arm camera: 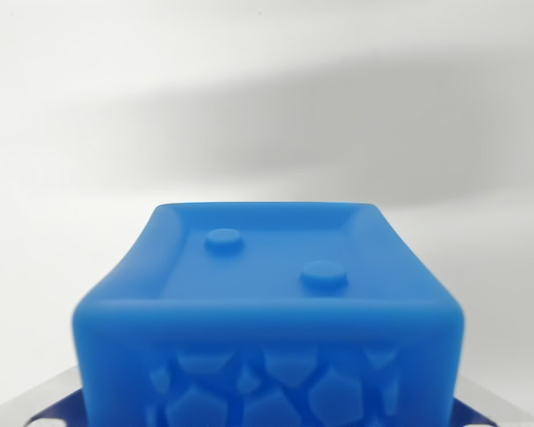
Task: Stack cube
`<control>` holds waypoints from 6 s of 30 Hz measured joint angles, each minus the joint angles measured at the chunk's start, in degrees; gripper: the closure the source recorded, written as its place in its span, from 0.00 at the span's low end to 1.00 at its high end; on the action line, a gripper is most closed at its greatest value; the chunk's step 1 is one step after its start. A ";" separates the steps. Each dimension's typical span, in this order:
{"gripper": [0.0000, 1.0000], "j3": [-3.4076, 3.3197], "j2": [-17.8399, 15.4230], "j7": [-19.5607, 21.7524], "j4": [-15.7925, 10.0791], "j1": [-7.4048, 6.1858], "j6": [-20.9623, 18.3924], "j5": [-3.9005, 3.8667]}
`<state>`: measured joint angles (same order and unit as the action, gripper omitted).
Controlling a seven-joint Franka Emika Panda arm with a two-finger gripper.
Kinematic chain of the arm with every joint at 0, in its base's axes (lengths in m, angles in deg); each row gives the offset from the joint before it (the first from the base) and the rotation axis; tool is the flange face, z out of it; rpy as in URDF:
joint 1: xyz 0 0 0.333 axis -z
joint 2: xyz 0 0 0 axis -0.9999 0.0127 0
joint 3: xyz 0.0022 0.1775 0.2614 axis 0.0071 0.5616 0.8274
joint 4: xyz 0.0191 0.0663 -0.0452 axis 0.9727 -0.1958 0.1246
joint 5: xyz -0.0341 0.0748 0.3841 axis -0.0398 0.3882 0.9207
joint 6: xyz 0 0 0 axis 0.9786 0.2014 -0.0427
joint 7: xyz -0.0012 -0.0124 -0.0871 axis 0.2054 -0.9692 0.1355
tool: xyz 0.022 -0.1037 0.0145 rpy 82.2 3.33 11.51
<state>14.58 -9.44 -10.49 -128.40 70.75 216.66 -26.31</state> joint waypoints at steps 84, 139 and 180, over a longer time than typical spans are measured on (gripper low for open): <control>1.00 0.11 -3.46 20.49 -12.19 -4.10 8.24 0.45; 0.00 -0.15 0.43 20.61 -11.69 -4.32 11.71 0.33; 0.00 -0.09 -10.98 20.36 -12.24 -4.31 1.22 0.73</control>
<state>14.49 -20.41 9.87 -140.64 66.44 217.88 -25.58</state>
